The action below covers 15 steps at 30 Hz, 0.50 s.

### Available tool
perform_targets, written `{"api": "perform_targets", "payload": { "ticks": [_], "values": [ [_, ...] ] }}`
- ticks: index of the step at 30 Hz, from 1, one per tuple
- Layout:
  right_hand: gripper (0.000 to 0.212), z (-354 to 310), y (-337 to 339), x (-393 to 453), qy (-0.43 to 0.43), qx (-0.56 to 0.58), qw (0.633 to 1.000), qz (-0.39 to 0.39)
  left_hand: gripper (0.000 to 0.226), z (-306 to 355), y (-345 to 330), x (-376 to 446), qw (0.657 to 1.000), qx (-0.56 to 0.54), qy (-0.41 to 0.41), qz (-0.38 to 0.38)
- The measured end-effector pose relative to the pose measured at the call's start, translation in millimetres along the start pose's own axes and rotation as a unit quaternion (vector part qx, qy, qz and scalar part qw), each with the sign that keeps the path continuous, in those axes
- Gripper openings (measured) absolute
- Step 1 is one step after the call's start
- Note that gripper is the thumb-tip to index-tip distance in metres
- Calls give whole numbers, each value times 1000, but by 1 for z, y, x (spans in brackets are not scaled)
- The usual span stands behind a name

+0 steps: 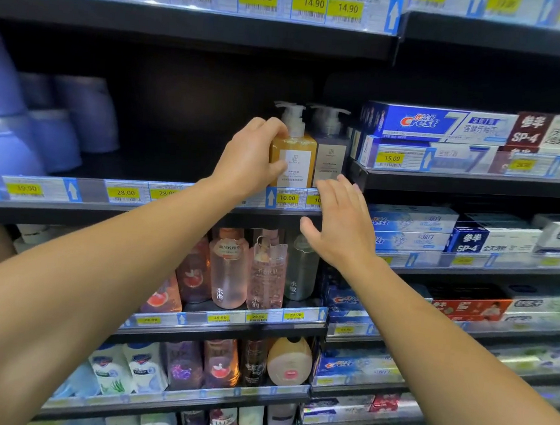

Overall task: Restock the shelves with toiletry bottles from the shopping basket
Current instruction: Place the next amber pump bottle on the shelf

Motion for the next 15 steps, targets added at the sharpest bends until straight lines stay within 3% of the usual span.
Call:
{"api": "perform_targets", "payload": {
  "ticks": [4,7,12,15],
  "values": [
    [68,-14,5,-11,-34,29,998,34,49,-10,9,-19,1000,2,-9,2],
    [68,-38,4,-25,-11,57,997,45,52,-30,17,-48,999,31,-21,3],
    [68,-83,-18,-44,35,96,995,-14,52,-74,28,-113,993,101,-54,-1],
    [68,-112,-38,-58,53,122,990,-47,55,-105,32,-153,993,114,-18,-24]
  ]
}}
Point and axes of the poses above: each hand's wrist, its own x-axis towards the middle knuckle, its own y-axis out of the back of the hand, z = x × y, the point moved 1 cm from there along x, towards the middle knuckle, and after that the axes turned 15 degrees about y, right-handed, at the moved point
